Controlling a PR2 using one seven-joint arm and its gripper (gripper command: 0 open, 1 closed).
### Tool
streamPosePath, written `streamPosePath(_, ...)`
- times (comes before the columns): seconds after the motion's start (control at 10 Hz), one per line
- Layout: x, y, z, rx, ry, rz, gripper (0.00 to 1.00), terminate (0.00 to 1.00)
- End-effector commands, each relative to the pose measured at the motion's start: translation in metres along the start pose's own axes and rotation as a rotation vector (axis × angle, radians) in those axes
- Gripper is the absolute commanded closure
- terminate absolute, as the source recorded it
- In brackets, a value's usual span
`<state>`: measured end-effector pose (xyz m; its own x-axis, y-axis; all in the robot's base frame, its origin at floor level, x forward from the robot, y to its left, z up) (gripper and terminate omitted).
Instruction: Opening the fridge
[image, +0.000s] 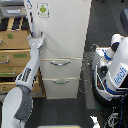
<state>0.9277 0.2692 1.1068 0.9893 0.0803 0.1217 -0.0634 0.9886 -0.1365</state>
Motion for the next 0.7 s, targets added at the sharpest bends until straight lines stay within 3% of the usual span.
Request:
streamPosePath(0.1, -0.006, -0.003, -0.003, -0.036, -0.006, -0.035, 1.00, 0.00)
streamPosePath(0.7, -0.002, 0.000, -0.017, -0.042, 0.005, -0.044, 1.00, 0.00)
